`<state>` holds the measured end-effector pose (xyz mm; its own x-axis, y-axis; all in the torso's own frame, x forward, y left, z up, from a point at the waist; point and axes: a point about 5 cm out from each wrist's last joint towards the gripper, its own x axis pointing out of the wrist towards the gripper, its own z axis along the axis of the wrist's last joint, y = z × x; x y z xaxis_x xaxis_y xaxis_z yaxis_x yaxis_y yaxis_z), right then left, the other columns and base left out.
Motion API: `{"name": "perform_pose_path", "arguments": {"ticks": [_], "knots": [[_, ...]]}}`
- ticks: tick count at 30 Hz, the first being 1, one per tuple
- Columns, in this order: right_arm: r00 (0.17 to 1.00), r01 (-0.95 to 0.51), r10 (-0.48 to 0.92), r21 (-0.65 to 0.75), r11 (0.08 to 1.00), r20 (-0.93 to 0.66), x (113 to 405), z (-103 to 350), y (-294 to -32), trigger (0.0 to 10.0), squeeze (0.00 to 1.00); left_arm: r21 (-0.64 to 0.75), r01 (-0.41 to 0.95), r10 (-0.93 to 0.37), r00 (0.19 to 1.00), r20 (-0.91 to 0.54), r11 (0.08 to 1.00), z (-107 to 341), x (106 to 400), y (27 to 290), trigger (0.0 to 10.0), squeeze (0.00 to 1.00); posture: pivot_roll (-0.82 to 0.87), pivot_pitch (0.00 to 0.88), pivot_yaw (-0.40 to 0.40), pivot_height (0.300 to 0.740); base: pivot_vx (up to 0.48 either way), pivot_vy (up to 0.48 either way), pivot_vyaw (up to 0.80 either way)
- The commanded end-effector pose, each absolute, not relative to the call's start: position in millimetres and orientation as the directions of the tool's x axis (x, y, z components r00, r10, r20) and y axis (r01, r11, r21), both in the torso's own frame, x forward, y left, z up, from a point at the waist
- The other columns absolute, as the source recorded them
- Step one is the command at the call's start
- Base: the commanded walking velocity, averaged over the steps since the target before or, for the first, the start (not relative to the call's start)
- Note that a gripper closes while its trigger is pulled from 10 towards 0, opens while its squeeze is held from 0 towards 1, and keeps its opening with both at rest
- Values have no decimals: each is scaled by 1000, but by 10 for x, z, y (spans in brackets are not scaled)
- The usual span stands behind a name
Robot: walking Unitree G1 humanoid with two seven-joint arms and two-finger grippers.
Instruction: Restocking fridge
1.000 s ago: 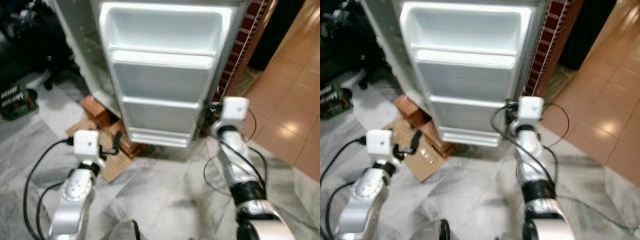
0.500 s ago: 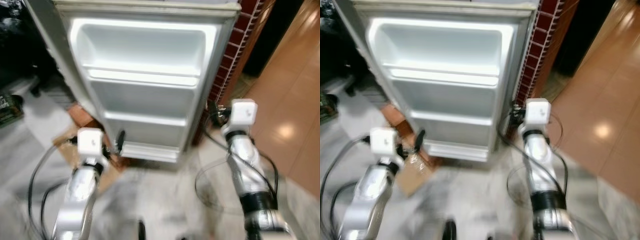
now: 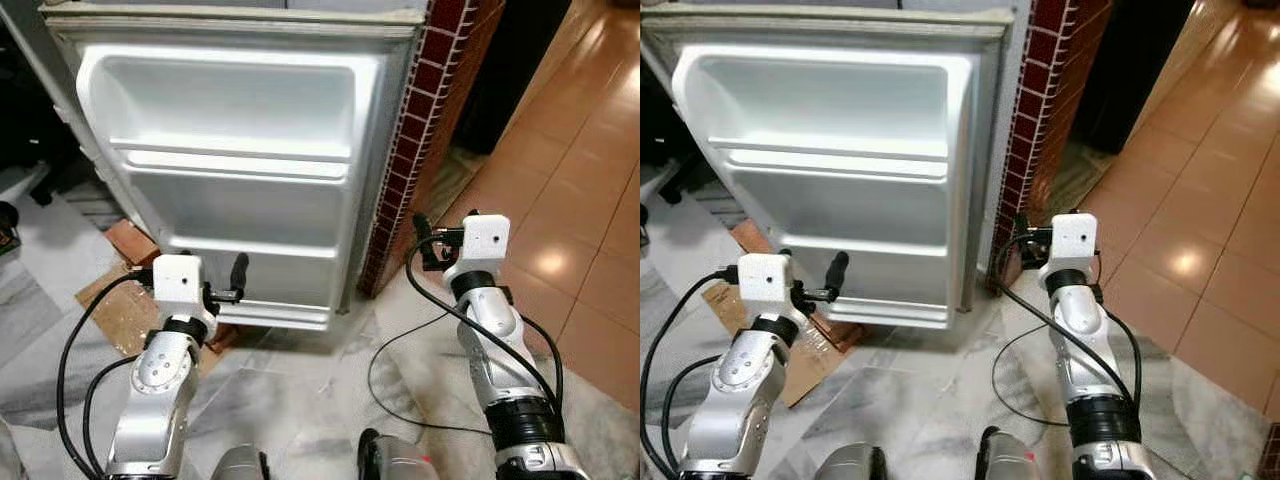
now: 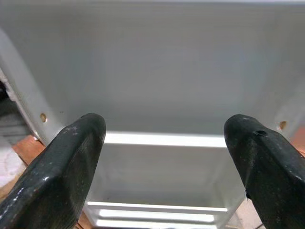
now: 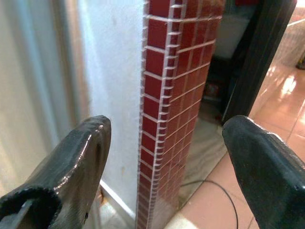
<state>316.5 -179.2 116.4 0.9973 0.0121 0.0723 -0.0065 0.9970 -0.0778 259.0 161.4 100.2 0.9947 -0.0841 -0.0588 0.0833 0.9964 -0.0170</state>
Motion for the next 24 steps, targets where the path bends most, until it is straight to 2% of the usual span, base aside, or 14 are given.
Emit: {"name": "perform_pose_path", "arguments": {"ticks": [1,13,24], "knots": [[998,-12,15,-61,998,61,3161,1165,-1801,10000,0,-17,68,-69,995,-73,998,970,2578,1613,10000,0,43,146,38,740,0,0,0],[998,12,-11,-26,1000,58,3457,1290,-1716,10000,0,-4,61,-62,996,-70,998,989,2583,1622,10000,0,66,145,40,740,0,0,0],[999,-26,26,-3,1000,34,3646,1308,-1480,10000,0,12,35,-34,997,-74,999,986,2526,1672,10000,0,96,150,32,740,0,0,0]]}}
